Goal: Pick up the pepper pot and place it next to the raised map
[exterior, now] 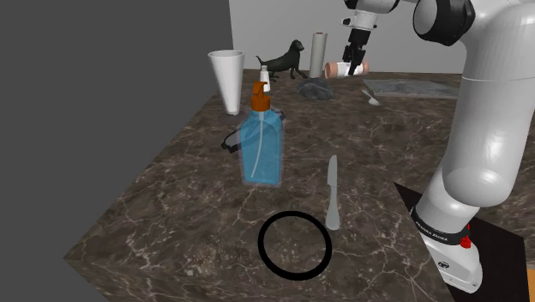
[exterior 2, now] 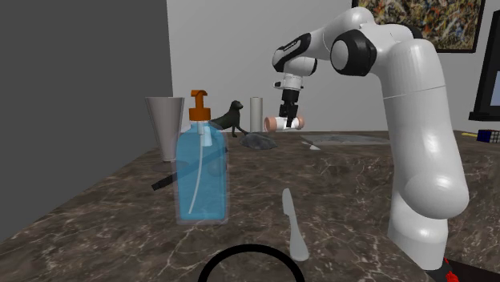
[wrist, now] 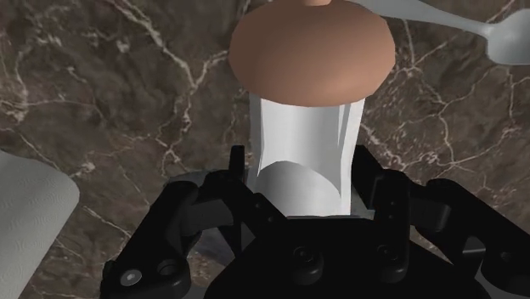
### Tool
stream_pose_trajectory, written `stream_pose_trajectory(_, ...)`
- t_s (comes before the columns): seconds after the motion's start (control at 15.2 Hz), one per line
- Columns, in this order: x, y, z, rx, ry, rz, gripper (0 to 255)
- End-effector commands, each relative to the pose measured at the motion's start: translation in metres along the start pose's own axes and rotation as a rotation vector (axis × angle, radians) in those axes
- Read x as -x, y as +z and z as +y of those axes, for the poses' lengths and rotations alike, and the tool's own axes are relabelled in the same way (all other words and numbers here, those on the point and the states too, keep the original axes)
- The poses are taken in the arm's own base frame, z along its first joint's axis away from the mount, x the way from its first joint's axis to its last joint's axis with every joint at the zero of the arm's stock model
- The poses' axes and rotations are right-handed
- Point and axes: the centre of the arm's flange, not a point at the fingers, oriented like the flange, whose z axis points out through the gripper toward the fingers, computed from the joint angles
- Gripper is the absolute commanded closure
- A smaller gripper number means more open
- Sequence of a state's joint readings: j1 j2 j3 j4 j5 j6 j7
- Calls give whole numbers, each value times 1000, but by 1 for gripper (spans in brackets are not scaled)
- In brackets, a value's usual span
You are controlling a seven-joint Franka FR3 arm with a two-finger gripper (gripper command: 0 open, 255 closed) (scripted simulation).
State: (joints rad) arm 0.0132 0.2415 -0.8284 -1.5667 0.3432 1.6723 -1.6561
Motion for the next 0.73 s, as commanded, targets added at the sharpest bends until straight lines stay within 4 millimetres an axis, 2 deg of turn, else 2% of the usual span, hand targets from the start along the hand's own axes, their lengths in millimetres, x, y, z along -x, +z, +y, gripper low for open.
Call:
stream_pose_trajectory(0.0, 1, 9, 0, 1, 0, 0, 255)
stream_pose_trajectory(0.4, 7, 41, 1, 1, 0, 0, 255)
stream_pose_trajectory(0.66, 7, 41, 1, 1, 0, 0, 255)
